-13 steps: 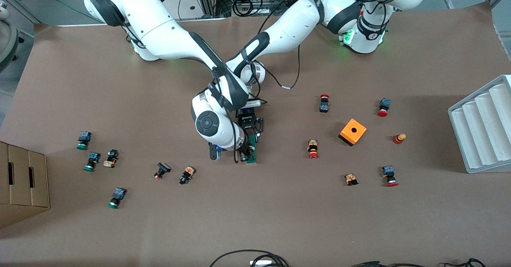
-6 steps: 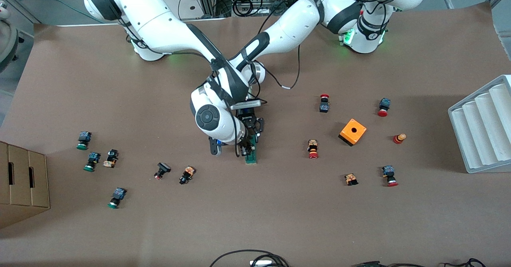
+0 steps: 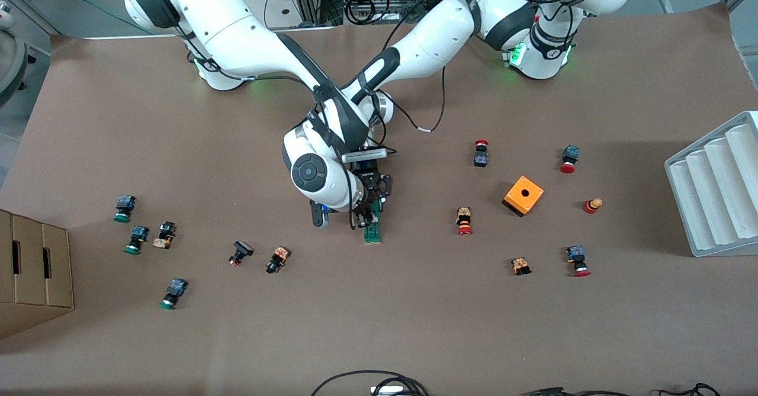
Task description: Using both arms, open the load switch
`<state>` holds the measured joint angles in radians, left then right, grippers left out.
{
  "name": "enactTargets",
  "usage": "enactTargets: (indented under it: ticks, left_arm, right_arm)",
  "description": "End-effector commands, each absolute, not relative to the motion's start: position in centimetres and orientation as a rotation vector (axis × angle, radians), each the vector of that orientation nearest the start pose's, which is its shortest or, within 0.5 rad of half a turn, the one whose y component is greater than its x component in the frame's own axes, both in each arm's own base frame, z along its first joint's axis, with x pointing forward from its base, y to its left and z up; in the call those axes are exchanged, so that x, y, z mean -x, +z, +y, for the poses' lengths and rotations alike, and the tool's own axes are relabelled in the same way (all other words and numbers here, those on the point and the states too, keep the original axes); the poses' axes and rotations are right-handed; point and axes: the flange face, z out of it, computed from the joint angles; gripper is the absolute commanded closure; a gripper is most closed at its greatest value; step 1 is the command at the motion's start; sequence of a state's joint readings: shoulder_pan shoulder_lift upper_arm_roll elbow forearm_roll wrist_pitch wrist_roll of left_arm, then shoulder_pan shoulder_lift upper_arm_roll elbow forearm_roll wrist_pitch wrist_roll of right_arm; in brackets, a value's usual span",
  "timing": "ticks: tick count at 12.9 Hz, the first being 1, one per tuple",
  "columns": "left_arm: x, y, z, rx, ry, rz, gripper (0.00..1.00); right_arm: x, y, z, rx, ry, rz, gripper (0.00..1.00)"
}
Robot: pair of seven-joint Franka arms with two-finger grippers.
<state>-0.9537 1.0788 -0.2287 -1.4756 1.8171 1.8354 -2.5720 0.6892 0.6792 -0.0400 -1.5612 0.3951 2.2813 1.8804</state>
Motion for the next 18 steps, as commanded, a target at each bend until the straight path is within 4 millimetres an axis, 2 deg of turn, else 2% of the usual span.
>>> enactTargets:
  ticks: [1,3,4,6,9,14,18]
  left_arm:
    - [-35.0,3.8,-58.7,2.494,-1.849,-0.272,0.44]
    - [-35.1,3.8,-58.6,2.492,-1.851,-0.271,0.44]
    - [-35.1,3.8,-58.6,2.492,-1.851,-0.271,0.44]
    - [-35.0,3.8,-58.6,2.492,-1.850,-0.272,0.44]
    - [-35.1,3.8,-58.6,2.492,-1.851,-0.271,0.44]
    - [-35.0,3.9,-58.7,2.494,-1.851,-0.272,0.44]
    - [-34.9,3.8,-58.6,2.493,-1.847,-0.268,0.44]
  right_arm:
    - [-55.7,26.0,43.7,2.216,0.359,2.010,0.72]
    - [-55.6,26.2,43.9,2.213,0.359,2.010,0.70]
    - [-55.5,26.3,44.0,2.202,0.360,2.020,0.64]
    - [-55.8,27.2,44.4,2.189,0.357,2.017,0.63]
    - [-56.0,27.3,44.4,2.178,0.356,2.019,0.63]
    - [-57.3,26.7,44.0,2.165,0.333,2.010,0.64]
    - [-57.5,25.6,44.0,2.166,0.324,2.010,0.65]
